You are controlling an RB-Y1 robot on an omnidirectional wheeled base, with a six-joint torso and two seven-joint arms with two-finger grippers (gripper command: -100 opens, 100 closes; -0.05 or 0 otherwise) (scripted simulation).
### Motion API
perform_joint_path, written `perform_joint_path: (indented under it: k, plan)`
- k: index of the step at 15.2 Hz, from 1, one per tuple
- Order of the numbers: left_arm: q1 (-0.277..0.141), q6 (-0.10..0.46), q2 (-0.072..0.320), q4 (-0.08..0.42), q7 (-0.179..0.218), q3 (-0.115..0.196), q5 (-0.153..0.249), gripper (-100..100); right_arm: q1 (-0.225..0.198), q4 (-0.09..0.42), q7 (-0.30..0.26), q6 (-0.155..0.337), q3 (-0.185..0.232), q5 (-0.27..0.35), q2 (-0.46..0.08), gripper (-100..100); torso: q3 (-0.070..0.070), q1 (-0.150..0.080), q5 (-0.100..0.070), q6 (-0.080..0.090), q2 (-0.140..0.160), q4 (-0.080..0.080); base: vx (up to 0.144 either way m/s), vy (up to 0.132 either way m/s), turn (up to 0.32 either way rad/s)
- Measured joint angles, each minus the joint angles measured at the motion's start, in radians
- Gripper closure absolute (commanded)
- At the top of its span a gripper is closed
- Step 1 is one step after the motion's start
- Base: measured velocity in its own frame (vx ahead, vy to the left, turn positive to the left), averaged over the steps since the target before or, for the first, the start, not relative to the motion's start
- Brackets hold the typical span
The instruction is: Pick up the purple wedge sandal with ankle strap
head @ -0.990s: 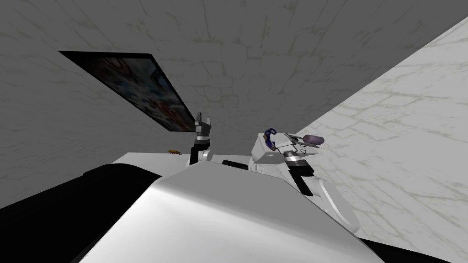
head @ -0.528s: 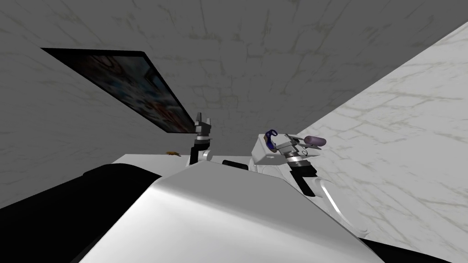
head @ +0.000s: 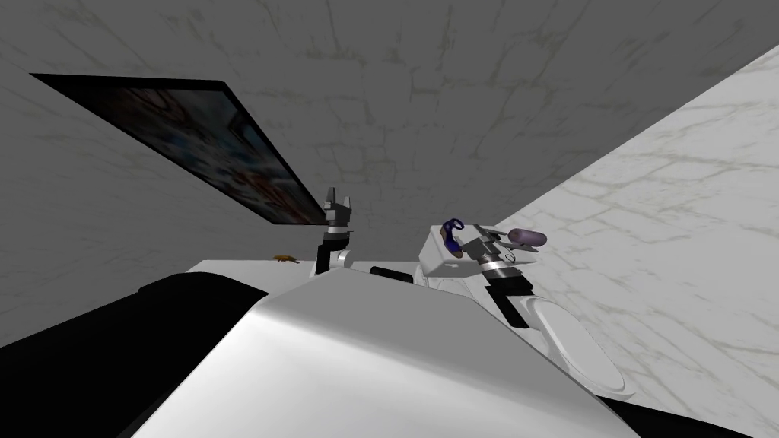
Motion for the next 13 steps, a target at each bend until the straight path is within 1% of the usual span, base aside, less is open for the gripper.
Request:
perform_joint_path:
  k: [5,7,8,13]
  plan:
    - [0.0,0.0,0.0,0.0,0.0,0.0,0.0,0,0.011,-0.002,0.06,0.009,-0.013,0.061,-0.023,-100,0.001,0.0,0.0,0.0,0.001,0.0,0.03,0.007,-0.01]
    - [0.0,0.0,0.0,0.0,0.0,0.0,0.0,0,0.014,-0.005,0.061,0.009,-0.019,0.061,-0.028,-100,0.0,0.001,0.0,0.0,-0.001,0.0,0.089,0.03,0.001]
    - [0.0,0.0,0.0,0.0,0.0,0.0,0.0,0,0.015,-0.006,0.059,0.01,-0.02,0.06,-0.029,100,-0.001,0.001,0.0,0.0,-0.001,0.0,0.026,0.009,-0.001]
    - [0.0,0.0,0.0,0.0,0.0,0.0,0.0,0,0.012,-0.009,0.064,0.005,-0.021,0.063,-0.033,100,0.001,-0.002,-0.002,0.003,0.002,0.0,0.005,0.0,0.008]
